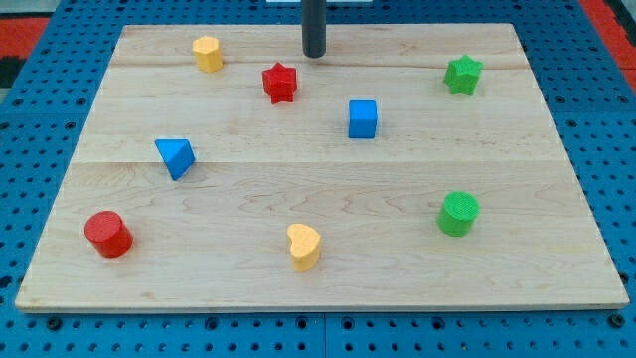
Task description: Move your arm towards the yellow heart
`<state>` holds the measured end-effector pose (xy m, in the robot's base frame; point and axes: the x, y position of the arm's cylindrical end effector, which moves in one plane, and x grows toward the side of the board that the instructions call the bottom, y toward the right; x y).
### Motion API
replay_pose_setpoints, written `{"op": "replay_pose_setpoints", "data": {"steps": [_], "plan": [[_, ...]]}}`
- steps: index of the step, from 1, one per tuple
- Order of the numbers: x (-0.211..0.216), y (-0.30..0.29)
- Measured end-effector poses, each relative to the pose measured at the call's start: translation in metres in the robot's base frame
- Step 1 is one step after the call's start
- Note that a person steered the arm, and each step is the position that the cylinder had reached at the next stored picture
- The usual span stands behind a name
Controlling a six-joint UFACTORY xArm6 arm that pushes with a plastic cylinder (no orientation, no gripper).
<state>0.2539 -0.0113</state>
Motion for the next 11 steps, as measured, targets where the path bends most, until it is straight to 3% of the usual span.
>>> {"op": "replay_pose_setpoints", "data": {"steps": [1,4,7,9,10,11], "plan": [[0.017,-0.012],[0.031,0.026],[0.078,0.026],[0.13,0.01],[0.177,-0.003],[0.215,0.02]]}}
